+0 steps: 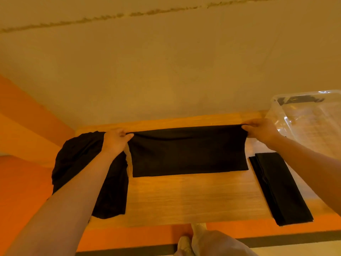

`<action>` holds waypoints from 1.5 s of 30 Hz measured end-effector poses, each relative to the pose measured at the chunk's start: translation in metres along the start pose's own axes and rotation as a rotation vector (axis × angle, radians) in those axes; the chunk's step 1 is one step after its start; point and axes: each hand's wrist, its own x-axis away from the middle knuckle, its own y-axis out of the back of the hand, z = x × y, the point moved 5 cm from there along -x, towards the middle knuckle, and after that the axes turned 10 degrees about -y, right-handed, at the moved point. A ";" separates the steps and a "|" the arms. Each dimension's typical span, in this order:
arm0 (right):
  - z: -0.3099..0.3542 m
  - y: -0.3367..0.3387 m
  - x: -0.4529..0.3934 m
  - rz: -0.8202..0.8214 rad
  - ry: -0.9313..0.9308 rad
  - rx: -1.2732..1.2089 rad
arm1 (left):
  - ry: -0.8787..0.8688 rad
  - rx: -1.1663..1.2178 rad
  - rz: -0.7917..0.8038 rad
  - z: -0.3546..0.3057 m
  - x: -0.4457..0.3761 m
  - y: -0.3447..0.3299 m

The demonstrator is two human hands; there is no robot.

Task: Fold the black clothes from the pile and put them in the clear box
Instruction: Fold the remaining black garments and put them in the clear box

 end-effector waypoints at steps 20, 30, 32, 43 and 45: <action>0.038 -0.118 0.096 0.111 0.043 -0.245 | -0.049 0.320 -0.025 -0.124 0.079 -0.094; 0.017 -0.140 0.132 0.013 0.309 -0.188 | -0.090 0.346 -0.037 -0.118 0.121 -0.116; 0.017 -0.141 0.139 0.002 0.353 -0.183 | -0.099 0.333 -0.052 -0.117 0.126 -0.116; 0.003 -0.148 0.151 0.049 0.429 -0.034 | -0.033 0.396 0.002 -0.105 0.141 -0.112; 0.003 -0.146 0.150 0.089 0.429 -0.018 | -0.034 0.420 0.036 -0.103 0.142 -0.112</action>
